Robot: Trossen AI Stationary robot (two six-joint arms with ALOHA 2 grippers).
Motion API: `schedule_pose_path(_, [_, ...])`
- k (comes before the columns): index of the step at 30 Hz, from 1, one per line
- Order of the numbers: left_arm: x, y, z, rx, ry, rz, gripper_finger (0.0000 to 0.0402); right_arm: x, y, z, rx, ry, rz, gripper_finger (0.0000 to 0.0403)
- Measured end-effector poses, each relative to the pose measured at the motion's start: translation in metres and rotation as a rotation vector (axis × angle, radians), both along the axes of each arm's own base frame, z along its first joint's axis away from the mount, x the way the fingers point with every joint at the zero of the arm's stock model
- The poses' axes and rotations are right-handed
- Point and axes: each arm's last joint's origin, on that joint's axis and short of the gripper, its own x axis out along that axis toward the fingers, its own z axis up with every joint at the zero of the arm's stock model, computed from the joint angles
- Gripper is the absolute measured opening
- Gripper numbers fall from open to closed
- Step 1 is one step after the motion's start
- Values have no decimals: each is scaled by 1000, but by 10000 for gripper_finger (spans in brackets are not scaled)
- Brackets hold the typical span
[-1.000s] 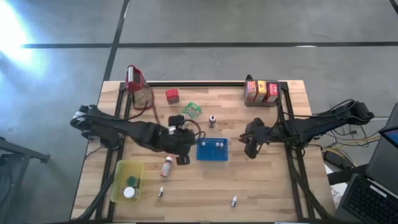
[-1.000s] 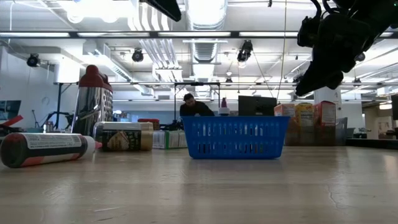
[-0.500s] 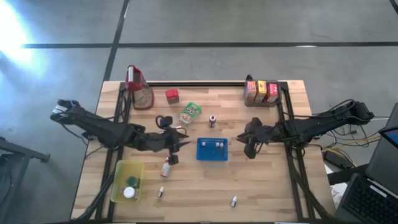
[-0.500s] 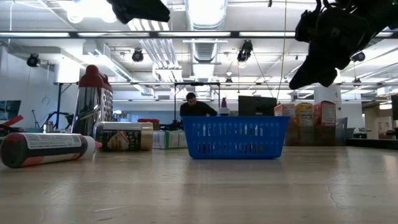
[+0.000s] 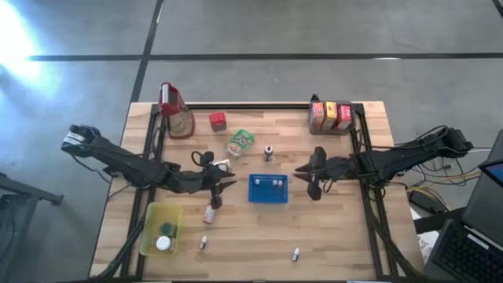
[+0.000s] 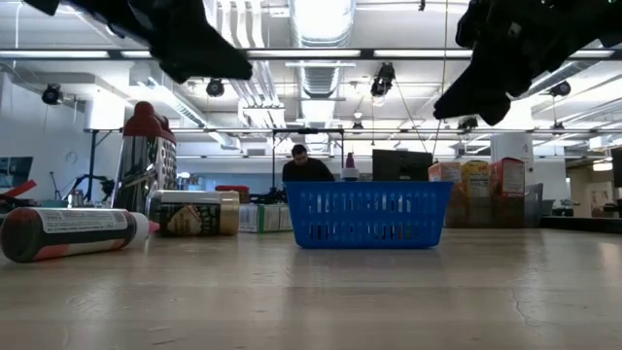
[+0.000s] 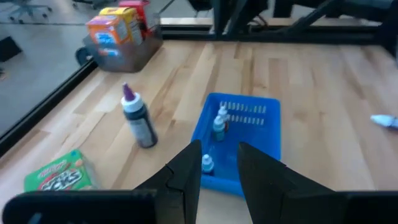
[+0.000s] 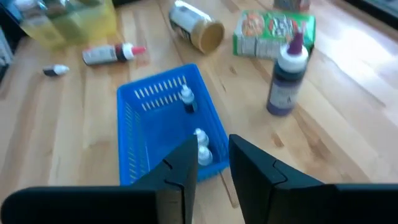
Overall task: Pick & Place Kitchen Items
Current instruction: Put the red seasoning can into the yellow bin
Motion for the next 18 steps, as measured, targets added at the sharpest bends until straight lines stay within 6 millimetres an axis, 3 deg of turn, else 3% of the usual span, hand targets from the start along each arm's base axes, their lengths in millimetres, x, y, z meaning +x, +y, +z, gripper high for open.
schedule_pose_path(9, [-3,2,-13,-93,-25,68,108,1,-1,3,-63,-20,-19,115])
schedule_pose_path(18, [2,3,2,84,-18,44,108,1,-1,1,-63,-15,-22,135])
